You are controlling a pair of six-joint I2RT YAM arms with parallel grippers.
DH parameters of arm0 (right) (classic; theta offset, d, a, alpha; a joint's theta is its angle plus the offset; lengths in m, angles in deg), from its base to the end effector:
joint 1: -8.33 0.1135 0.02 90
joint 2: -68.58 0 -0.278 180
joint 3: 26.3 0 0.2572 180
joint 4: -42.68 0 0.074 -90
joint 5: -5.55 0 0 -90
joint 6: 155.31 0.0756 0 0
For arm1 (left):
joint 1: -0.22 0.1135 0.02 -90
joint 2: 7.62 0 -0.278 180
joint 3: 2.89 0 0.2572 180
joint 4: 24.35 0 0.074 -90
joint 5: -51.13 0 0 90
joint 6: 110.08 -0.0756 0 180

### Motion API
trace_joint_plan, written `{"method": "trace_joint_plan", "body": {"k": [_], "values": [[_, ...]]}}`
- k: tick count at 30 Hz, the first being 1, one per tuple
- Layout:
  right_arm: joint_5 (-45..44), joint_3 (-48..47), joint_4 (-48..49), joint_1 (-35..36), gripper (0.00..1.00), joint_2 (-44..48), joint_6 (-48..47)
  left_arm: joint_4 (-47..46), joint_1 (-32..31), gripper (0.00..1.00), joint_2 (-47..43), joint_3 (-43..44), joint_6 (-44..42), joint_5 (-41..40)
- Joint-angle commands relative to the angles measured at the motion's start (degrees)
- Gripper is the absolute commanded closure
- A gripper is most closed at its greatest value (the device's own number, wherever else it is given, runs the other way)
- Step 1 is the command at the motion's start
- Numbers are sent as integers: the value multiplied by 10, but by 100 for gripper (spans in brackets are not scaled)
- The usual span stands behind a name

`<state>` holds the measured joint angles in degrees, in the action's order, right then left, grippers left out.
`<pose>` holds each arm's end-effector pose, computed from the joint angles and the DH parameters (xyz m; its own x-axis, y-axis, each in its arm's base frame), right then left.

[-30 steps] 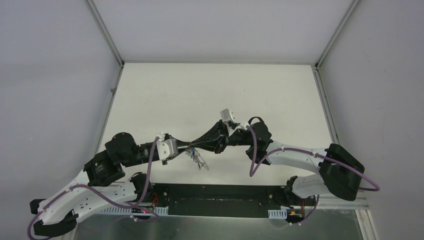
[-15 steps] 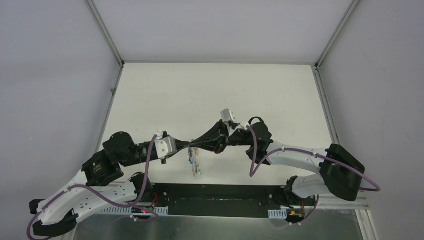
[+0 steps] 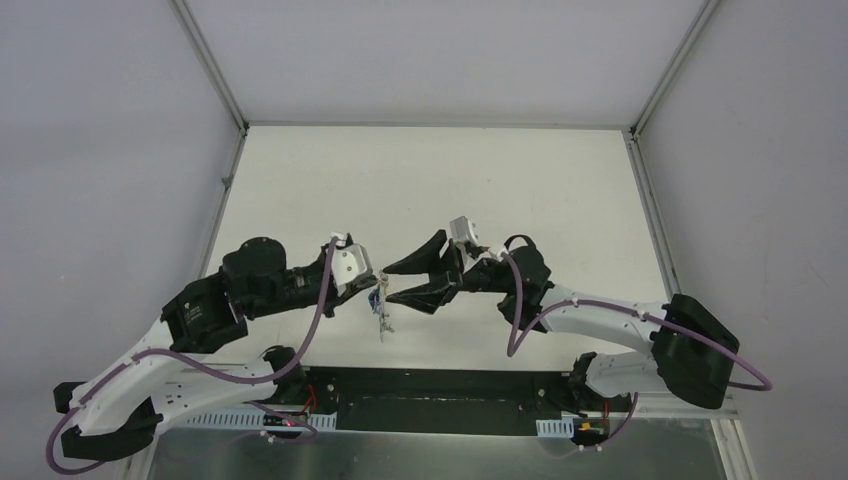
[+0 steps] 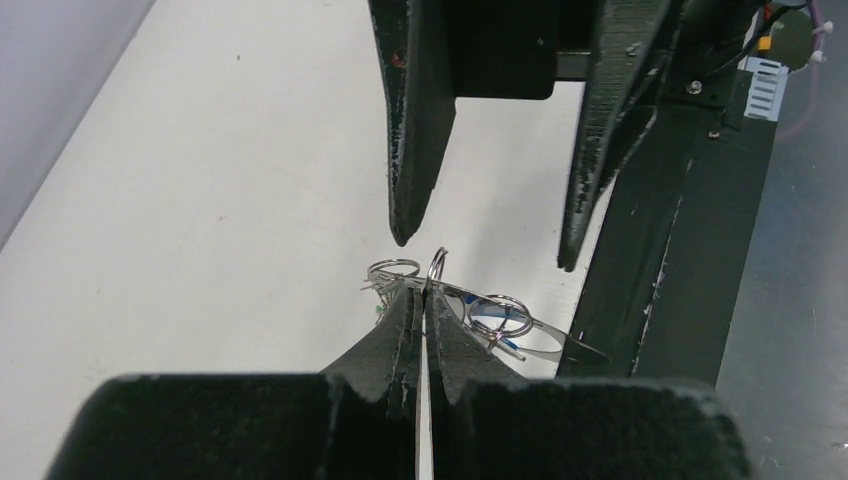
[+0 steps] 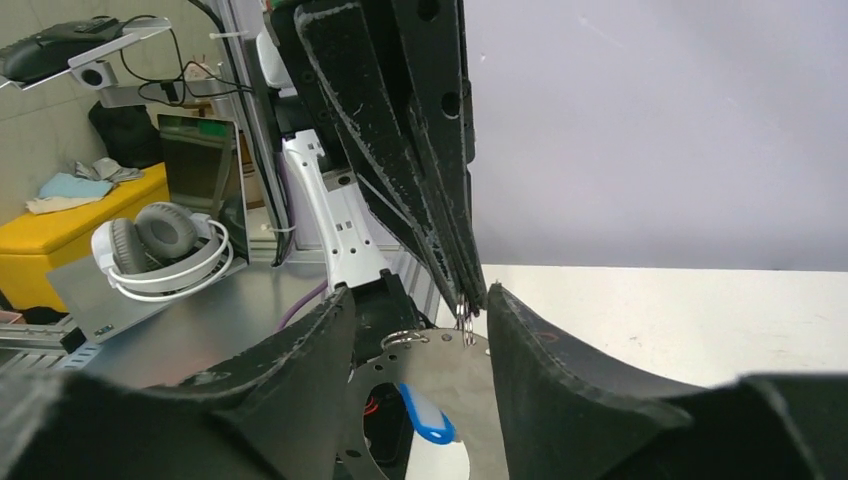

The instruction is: Put the keys on the keyring

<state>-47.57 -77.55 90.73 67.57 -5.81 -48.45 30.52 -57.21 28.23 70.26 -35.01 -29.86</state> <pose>0.1163 0.2841 0.3368 -0.0739 0.3294 -0.9413 -0.9867 -0.1611 0.0211 0.0659 -0.1252 0.3873 0.0781 0.3504 -0.9333 0.9238 0.3266 0.1999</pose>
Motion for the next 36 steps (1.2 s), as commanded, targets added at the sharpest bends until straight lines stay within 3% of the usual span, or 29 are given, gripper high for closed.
{"method": "trace_joint_plan", "body": {"k": [1,9,20,29,36], "values": [[-25,2,-24,3,45,33,-26,69,-5,100,51,91,38,-39],[-55,-4,-84,3,44,39,-38,258,-4,100,172,245,47,-53],[-20,-44,-5,4,53,-27,1,499,-5,100,345,438,83,-102],[-38,-49,55,10,64,-77,34,543,-7,100,383,484,99,-118],[-44,-61,71,14,65,-91,45,544,-8,100,382,476,93,-108]]}}
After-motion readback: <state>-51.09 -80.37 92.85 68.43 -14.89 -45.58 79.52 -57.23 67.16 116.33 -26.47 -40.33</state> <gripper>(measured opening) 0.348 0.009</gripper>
